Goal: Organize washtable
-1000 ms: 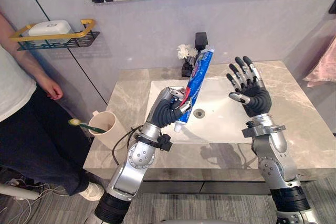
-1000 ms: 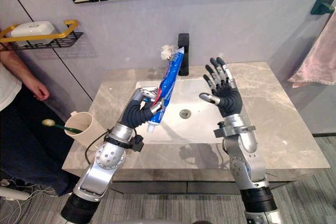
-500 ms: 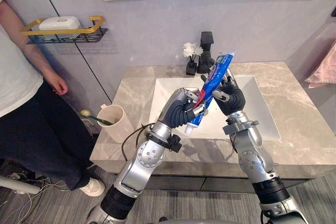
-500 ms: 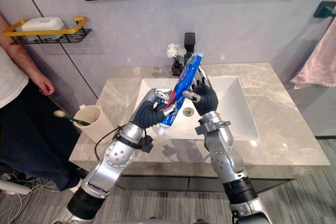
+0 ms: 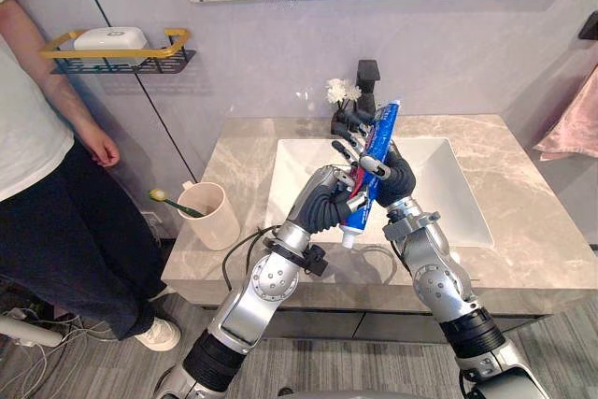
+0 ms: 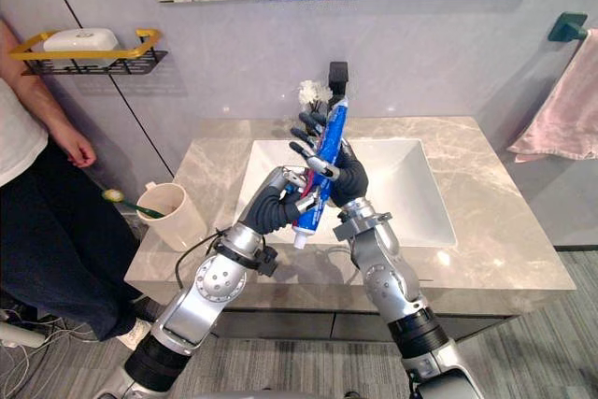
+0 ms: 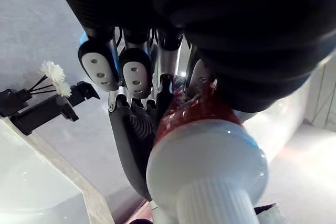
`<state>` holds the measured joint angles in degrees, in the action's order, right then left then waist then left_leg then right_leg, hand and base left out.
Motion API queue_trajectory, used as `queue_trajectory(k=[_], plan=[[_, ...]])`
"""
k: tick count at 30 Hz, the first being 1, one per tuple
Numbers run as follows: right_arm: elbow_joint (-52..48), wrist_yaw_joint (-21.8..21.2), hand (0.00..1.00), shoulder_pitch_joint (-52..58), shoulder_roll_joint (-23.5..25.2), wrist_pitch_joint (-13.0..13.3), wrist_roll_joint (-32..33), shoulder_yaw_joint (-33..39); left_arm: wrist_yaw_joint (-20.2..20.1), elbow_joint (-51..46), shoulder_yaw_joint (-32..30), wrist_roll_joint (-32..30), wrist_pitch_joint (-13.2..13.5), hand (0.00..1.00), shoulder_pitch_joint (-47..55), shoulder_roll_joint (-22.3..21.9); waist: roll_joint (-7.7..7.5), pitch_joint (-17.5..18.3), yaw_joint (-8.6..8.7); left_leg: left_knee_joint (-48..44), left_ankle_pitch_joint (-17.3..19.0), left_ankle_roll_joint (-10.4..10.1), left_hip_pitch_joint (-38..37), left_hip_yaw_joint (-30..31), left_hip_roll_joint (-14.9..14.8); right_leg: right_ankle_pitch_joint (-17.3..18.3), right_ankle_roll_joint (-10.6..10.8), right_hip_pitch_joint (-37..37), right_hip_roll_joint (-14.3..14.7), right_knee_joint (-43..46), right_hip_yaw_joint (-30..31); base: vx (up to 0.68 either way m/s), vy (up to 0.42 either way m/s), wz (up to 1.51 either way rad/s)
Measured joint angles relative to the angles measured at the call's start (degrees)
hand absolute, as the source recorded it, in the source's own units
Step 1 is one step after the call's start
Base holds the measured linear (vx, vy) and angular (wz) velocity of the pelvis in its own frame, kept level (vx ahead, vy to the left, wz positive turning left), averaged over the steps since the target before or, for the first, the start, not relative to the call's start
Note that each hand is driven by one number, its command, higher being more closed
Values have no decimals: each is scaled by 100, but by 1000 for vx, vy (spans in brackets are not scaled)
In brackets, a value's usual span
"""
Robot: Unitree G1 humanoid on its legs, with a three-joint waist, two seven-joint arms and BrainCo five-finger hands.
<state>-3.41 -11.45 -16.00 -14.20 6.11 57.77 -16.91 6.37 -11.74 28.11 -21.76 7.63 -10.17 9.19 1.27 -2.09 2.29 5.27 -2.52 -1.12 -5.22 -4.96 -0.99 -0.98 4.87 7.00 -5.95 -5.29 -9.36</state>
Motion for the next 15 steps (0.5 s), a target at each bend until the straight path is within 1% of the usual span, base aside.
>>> queue_trajectory(k=[6,14,15], plan=[[1,-5,100,0,14,1,1,2,-3,38,99,-57,1,100,1,0,-8,10,5,0,0,0,0,0,0,-1,-1,-1,1,-1,1,0,0,0],[15,-9,100,1,28,-4,-47,13,-7,41,-20,-140,5,100,2,4,-8,11,6,0,-1,0,-6,-1,-2,-2,-1,4,1,0,2,0,0,0],[23,-8,100,1,36,-6,-56,18,-9,41,-32,-141,7,0,5,6,-8,11,5,0,-1,0,-10,-1,-2,-2,-1,8,1,-1,2,0,0,0]])
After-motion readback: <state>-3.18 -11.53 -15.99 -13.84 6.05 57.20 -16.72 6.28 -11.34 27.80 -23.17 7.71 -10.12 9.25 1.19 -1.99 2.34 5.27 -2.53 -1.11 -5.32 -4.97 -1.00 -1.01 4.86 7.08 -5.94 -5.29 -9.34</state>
